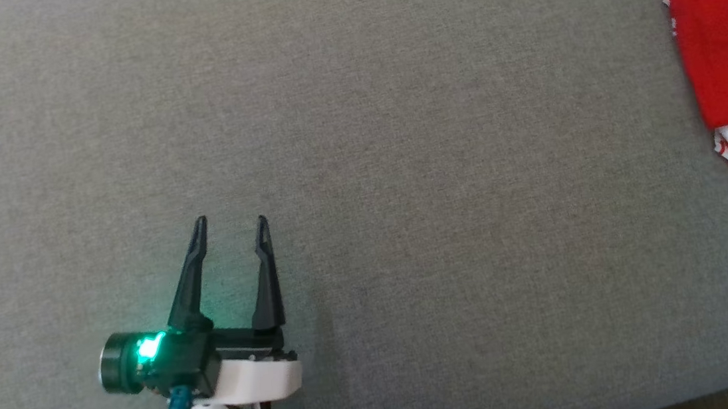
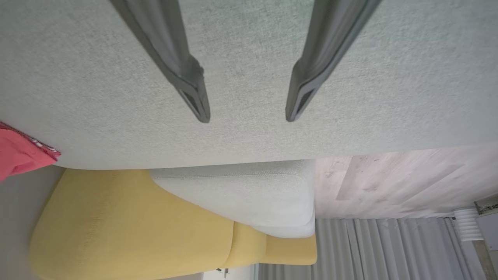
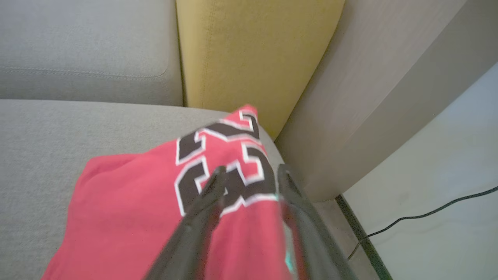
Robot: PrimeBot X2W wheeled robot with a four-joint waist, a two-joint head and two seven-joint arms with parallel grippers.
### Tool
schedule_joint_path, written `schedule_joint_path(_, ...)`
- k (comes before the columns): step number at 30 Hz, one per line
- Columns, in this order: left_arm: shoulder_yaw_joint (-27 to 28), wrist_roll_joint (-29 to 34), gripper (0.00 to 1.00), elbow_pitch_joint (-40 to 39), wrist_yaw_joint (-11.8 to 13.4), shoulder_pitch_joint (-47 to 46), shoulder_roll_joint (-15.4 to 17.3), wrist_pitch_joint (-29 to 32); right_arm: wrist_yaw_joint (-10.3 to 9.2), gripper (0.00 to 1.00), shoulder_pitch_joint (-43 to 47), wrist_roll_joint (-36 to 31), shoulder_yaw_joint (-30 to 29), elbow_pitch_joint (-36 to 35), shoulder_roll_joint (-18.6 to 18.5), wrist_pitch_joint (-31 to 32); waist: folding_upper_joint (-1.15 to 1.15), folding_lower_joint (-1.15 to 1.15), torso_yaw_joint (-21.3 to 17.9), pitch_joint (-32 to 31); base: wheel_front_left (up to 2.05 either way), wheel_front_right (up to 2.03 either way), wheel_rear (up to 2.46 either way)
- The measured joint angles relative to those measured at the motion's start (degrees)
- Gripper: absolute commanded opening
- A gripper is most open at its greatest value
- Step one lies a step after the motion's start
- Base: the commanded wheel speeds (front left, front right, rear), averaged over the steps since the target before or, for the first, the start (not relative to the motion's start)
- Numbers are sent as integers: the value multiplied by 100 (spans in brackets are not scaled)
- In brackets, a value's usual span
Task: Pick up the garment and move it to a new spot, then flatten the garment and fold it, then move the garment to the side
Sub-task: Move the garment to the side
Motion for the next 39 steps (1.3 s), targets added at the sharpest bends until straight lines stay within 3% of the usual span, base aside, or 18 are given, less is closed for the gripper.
schedule_joint_path(5, 97, -243, 100, 180, 109, -8, -5, 0, 0, 100, 70, -716, -359, -89, 133, -153, 0, -1, 92, -148, 0, 0, 0)
schedule_joint_path(8, 87, -486, 100, 392, 143, 77, -8, 0, 0, 100, 575, -1093, -455, -282, 937, -438, 0, -2, 206, -502, 0, 0, 0)
schedule_joint_path(13, 33, -680, 100, 636, 75, 456, -10, 1, 0, 100, 1606, -1290, 87, -686, 2075, -758, 0, -2, 377, -1113, 0, 0, 0)
schedule_joint_path(20, 24, -758, 100, 630, 43, 926, -9, 1, 0, 100, 2842, -1282, 614, -956, 3185, -1744, 0, -3, 727, -2004, 0, 0, 0)
schedule_joint_path(25, 63, -747, 100, 289, 107, 1211, -7, 1, 0, 100, 3406, -1407, 682, -1606, 3818, -1848, 0, -3, 961, -2479, 0, 0, 0)
schedule_joint_path(29, 87, -697, 100, 234, 155, 1604, -5, 1, 0, 100, 3888, -1938, 344, -2269, 4066, -1858, 0, -3, 1046, -2806, 0, 0, 0)
schedule_joint_path(39, 245, -504, 100, 445, 148, 1882, 1, 1, 0, 100, 4752, -2299, -13, -2447, 4251, -1864, 1, -3, 1026, -3223, 0, 0, 0)
